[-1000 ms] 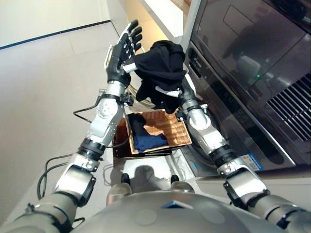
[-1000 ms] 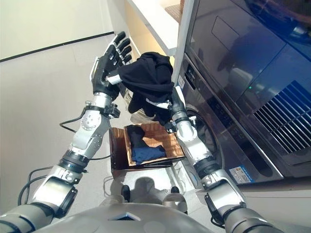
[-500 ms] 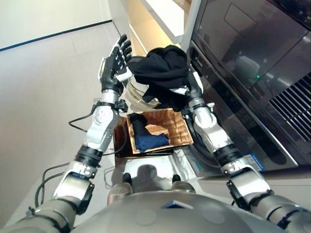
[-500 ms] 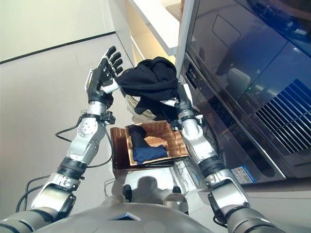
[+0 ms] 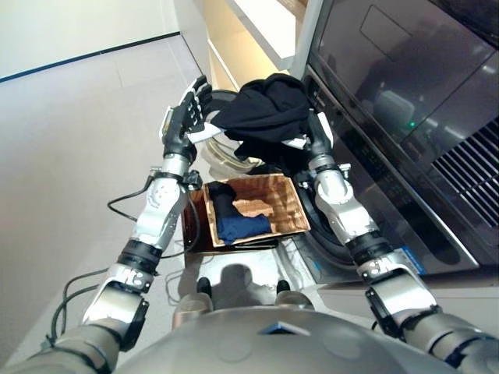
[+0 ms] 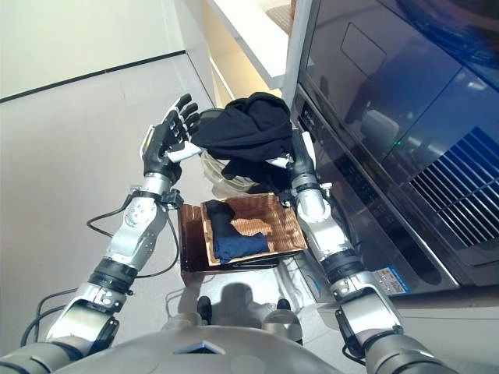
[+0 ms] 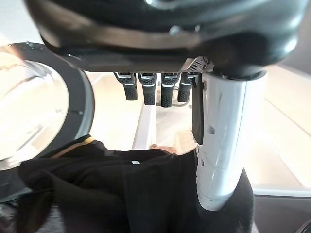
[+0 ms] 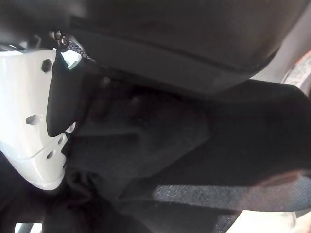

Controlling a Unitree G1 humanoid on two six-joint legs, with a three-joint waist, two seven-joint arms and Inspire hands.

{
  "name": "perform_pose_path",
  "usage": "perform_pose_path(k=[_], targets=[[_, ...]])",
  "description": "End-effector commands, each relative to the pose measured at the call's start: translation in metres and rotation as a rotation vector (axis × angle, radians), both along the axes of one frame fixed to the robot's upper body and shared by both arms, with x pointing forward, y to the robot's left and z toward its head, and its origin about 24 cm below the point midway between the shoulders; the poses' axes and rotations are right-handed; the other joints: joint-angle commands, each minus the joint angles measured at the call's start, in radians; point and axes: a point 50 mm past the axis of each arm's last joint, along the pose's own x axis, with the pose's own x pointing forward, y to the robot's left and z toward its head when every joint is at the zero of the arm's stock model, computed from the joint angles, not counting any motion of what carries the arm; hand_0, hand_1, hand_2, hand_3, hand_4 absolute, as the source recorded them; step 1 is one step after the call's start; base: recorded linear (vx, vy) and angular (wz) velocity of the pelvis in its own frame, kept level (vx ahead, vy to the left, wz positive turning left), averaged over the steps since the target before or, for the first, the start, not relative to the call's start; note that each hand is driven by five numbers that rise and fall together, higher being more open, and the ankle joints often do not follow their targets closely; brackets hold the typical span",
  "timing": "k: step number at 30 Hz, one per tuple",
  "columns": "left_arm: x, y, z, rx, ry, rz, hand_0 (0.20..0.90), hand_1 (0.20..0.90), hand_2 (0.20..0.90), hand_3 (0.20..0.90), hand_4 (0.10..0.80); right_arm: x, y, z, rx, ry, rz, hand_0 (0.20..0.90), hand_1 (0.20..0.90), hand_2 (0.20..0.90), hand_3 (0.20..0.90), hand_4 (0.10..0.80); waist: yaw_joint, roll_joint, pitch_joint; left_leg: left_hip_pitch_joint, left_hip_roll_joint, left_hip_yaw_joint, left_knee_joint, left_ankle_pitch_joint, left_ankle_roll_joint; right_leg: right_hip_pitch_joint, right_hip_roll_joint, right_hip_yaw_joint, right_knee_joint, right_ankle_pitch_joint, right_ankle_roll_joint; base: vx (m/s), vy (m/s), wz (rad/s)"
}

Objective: Pick up the clothes and place them into the washing machine

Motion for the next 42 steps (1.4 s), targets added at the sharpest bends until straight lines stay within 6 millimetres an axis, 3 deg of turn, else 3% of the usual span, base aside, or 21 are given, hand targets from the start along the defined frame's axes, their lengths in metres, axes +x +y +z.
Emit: perform_pose_path(k=[1,11,17,22,29,36,42], targets=[[0.018,0.017,0.034,0.045,-0.155,-0.015,0.900,0.900,0.900,0.900,0.800,0.019,-0.016,0.071,0.049,-0.336,-0.050,0.200,0.200,0.200,0.200,0.300,0.054,-0.007,-0.076,0.049,0.000,-0.022,-0.002,-0.099,-0.034,-0.045,-0.016,-0.022,0.042,-0.002,0.013,0.000,0.000,0.00],[0.006,0.051,0.025,0.035,-0.118,0.004,0.900,0.900,0.900,0.900,0.800,0.019,-0.023,0.074,0.054,-0.343,-0.043,0.200,0.200,0.200,0.200,0.300,0.062,-0.001,-0.073,0.044,-0.003,-0.024,-0.002,-0.098,-0.034,-0.050,-0.017,-0.021,0.042,-0.002,0.014,0.000,0.000,0.00],[-0.012,0.070,0.021,0.003,-0.109,0.008,0.900,0.900,0.900,0.900,0.800,0.018,-0.031,0.075,0.041,-0.348,-0.052,0.200,0.200,0.200,0.200,0.300,0.074,0.001,-0.068,0.038,-0.005,-0.028,-0.002,-0.096,-0.033,-0.053,-0.017,-0.021,0.043,-0.002,0.013,0.000,0.000,0.00],[-0.013,0.068,0.027,-0.092,-0.150,0.012,0.900,0.900,0.900,0.900,0.800,0.018,-0.031,0.075,0.034,-0.351,-0.050,0.200,0.200,0.200,0.200,0.300,0.078,0.001,-0.068,0.038,-0.006,-0.030,-0.002,-0.096,-0.033,-0.053,-0.016,-0.023,0.044,-0.003,0.012,0.000,0.000,0.00],[-0.007,0.048,0.053,-0.131,-0.275,-0.017,0.900,0.900,0.900,0.900,0.800,0.019,-0.028,0.071,0.020,-0.339,-0.050,0.200,0.200,0.200,0.200,0.300,0.075,-0.002,-0.067,0.043,-0.004,-0.028,-0.002,-0.099,-0.032,-0.050,-0.015,-0.021,0.043,-0.004,0.010,0.000,0.000,0.00],[0.001,0.033,0.086,0.055,-0.420,-0.027,0.900,0.900,0.900,0.900,0.800,0.020,-0.023,0.067,0.013,-0.321,-0.034,0.200,0.200,0.200,0.200,0.300,0.067,-0.007,-0.068,0.047,0.001,-0.023,-0.002,-0.102,-0.035,-0.049,-0.013,-0.020,0.043,-0.006,0.010,0.000,0.000,0.00],[0.005,0.029,0.133,0.552,-0.655,0.026,0.900,0.900,0.900,0.900,0.800,0.022,-0.022,0.065,-0.004,-0.308,-0.028,0.200,0.200,0.200,0.200,0.300,0.061,-0.009,-0.069,0.050,0.002,-0.019,-0.002,-0.106,-0.037,-0.046,-0.012,-0.020,0.042,-0.008,0.014,0.000,0.000,0.00]])
